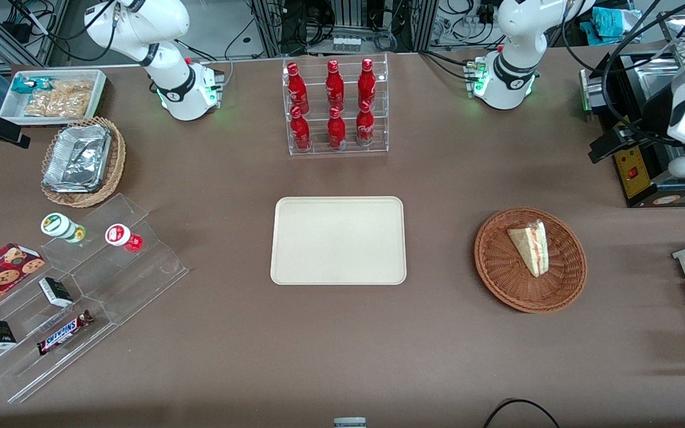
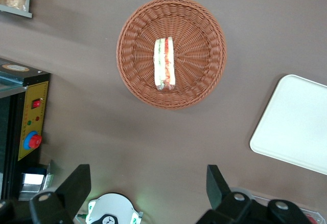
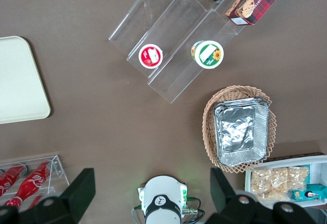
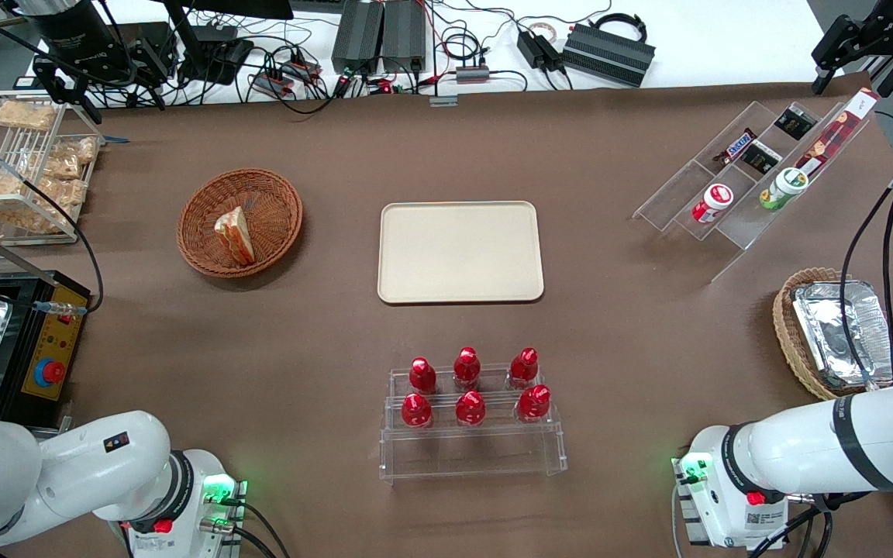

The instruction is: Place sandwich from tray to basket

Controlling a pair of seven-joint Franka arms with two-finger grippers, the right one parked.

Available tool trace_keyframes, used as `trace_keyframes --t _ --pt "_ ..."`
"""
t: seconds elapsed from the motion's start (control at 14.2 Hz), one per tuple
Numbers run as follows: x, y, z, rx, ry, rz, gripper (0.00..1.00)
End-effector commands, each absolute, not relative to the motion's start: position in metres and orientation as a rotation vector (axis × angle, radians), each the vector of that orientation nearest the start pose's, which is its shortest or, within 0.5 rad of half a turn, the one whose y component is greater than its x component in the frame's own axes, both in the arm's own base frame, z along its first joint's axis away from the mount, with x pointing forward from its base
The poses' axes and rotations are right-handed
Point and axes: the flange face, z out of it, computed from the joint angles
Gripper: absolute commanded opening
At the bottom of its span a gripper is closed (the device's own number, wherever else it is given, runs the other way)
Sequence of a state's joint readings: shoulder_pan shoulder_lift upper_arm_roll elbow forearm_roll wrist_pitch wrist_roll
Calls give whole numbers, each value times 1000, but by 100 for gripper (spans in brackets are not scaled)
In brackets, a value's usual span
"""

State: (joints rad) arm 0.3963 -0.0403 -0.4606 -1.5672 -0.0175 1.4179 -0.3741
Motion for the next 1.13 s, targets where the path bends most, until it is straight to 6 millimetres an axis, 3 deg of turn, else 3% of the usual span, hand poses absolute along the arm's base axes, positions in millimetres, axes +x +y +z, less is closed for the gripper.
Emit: trace_keyframes --t 0.0,0.35,0.42,0.63,1.06 --pt "525 -44 636 -3057 -458 175 100" --pt "516 -60 638 -3032 -401 211 100" --pt "516 -54 638 -3034 -408 214 100" --pt "513 -66 639 -3036 -379 224 100" --pt "515 -67 638 -3042 -372 229 100"
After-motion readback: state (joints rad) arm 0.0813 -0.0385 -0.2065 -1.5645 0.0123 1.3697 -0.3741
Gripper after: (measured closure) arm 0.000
